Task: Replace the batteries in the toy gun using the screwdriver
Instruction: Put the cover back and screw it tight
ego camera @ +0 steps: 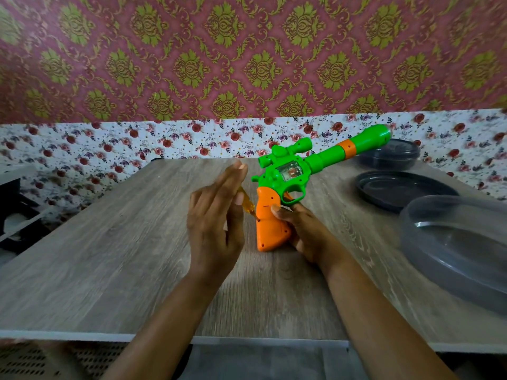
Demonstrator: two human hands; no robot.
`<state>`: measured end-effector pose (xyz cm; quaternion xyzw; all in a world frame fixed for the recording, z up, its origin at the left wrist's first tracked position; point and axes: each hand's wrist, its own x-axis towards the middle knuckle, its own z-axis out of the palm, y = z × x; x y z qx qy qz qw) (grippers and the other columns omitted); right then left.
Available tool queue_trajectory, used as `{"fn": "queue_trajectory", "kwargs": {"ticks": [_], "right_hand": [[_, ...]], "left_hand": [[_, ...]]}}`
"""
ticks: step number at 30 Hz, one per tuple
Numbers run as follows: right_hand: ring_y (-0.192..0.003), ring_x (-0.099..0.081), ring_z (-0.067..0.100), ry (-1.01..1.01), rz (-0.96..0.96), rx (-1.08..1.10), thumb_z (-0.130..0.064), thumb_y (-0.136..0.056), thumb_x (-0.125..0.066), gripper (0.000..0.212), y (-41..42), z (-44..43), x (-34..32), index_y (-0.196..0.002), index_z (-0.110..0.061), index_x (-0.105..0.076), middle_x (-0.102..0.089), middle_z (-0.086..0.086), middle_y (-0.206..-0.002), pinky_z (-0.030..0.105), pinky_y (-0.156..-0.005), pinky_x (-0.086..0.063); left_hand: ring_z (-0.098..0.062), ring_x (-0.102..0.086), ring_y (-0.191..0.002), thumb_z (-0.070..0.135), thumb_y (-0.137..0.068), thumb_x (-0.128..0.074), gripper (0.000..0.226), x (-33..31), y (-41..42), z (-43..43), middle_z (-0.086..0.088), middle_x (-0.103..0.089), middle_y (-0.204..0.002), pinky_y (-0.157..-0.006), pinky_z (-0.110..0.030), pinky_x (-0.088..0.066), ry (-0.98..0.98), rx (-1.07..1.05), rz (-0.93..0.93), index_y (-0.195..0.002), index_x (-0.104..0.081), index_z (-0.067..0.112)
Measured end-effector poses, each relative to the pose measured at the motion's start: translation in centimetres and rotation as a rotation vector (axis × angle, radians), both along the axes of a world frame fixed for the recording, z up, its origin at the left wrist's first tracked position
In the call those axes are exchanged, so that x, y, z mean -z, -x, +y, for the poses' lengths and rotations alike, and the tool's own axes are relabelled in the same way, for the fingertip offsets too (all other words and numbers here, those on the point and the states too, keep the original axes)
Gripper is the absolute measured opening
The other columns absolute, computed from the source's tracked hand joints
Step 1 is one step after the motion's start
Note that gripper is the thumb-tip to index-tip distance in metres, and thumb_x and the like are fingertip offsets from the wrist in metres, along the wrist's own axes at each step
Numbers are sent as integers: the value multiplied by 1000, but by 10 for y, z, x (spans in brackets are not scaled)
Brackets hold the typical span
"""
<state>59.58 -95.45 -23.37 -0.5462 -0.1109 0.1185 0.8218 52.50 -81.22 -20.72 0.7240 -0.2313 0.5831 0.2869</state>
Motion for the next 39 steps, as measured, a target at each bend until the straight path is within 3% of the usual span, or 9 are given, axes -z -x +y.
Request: {"fn": "queue_trajectory", "kwargs": {"ticks": [5,10,17,22,24,27,31,36,39], "right_hand": [[-94,-62,17,3,-19,-11,-6,-91,-49,43,1,0,1,-133,-11,-45,-59,11,-119,28,-66,-57],[-93,-61,16,3,-35,-24,-5,-91,-48,40,1,0,0,-130,-13,-47,-61,8,-114,28,-67,-57],[-93,-62,16,20,-25,-14,-6,-91,-50,39,0,-1,2,-129,-13,-48,-62,8,-113,30,-75,-55],[-90,-62,15,32,-28,-8,-5,-91,-49,35,3,0,-1,-124,-16,-50,-64,3,-105,28,-71,-56],[-88,-62,14,40,-24,-2,-5,-91,-49,31,5,0,-3,-121,-16,-51,-64,2,-101,28,-69,-56],[-79,-65,11,58,1,-6,-6,-91,-51,28,6,1,-3,-118,-9,-55,-66,3,-94,28,-70,-56],[-78,-62,13,63,56,1,-8,-89,-54,32,7,2,-5,-120,2,-56,-65,6,-91,29,-73,-53],[-56,-65,2,79,86,-34,-3,-88,-54,12,13,4,-11,-89,-11,-63,-70,-5,-67,17,-57,-54],[-57,-64,4,167,76,-57,-4,-87,-58,11,18,8,-13,-90,-12,-64,-69,-2,-72,18,-57,-54]], "left_hand": [[-10,-60,-92,35,-97,-45,31,1,3,0,2,-65,-106,-73,-32,-49,-71,60,49,-123,-47,19],[-14,-67,-80,15,-93,-50,27,2,1,2,2,-67,-98,-61,-37,-54,-4,75,84,-119,-47,21],[-6,-65,-102,16,-95,-38,39,5,1,-3,14,-52,-124,-72,-28,-56,24,164,194,-133,-33,23],[-5,-62,-107,21,-97,-33,36,5,0,-2,0,-53,-134,-80,-19,-53,57,199,248,-133,-30,24],[-8,-63,-106,20,-97,-34,37,6,-1,-2,0,-57,-127,-82,-26,-53,44,193,260,-133,-29,23],[-2,-63,-94,15,-96,-33,33,5,0,-1,5,-59,-107,-77,-18,-51,100,206,187,-129,-33,19],[-17,-54,-69,15,-96,-31,29,1,-3,5,-6,-49,-84,-61,-22,-46,247,139,88,-124,-37,19],[-2,-43,-56,17,-93,-45,39,2,-2,3,11,-38,-65,-52,-7,-31,251,2,232,-131,-36,17],[0,-54,-61,31,-87,-56,37,4,-7,7,13,-49,-62,-56,-4,-35,200,-73,358,-120,-57,16]]}}
